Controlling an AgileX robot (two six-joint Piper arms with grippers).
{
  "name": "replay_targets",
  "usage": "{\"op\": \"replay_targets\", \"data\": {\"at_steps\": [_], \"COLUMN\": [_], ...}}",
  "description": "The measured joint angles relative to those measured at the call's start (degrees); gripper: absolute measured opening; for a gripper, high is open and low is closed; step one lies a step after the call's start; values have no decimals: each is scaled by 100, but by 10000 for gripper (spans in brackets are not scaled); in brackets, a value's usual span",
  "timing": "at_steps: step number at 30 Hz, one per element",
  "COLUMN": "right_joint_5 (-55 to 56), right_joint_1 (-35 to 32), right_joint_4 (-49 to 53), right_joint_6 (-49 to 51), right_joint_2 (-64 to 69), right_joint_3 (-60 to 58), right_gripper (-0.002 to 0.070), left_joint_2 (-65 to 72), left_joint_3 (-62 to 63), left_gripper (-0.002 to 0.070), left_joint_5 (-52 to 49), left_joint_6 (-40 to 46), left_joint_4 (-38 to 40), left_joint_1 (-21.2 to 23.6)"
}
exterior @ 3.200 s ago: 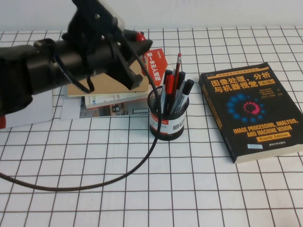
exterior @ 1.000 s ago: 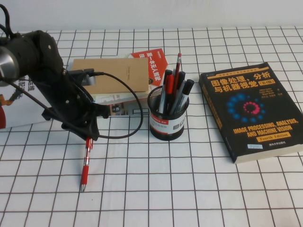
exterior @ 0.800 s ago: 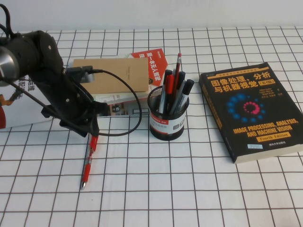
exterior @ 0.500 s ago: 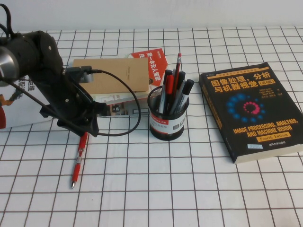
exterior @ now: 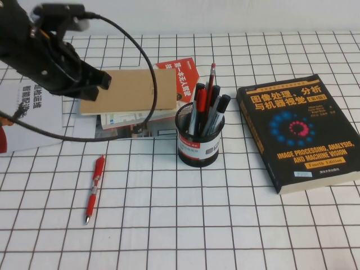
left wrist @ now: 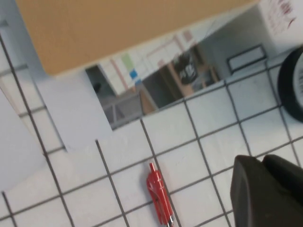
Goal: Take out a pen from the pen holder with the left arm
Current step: 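Take a marker out of the pen holder and lay it on the table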
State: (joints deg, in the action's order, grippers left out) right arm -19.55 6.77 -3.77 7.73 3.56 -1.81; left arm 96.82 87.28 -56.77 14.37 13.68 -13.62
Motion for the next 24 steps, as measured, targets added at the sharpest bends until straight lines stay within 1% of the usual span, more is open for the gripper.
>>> {"op": "replay_targets", "data": {"at_steps": [4,12,18,24], "right_joint_5": [0,0,0,0], "right_joint_1": [0,0,0,0], "right_joint_4": [0,0,0,0], "right_joint_6": [0,0,0,0], "right_joint_2": [0,0,0,0], "right_joint_3": [0,0,0,0], "right_gripper": [-20,-20,-20,-20], "left_joint_2": [-1226,-3906,-5872,-8058], "left_joint_3": [-641,-2976,-4416,-5288], "left_gripper": [3,1,1,1], "left_joint_5": [510,1156,1232,1077], "left_joint_6": [193,227,102,22], "left_joint_4": [0,-33,-36,-45], "left_joint_1": [0,0,0,0]}}
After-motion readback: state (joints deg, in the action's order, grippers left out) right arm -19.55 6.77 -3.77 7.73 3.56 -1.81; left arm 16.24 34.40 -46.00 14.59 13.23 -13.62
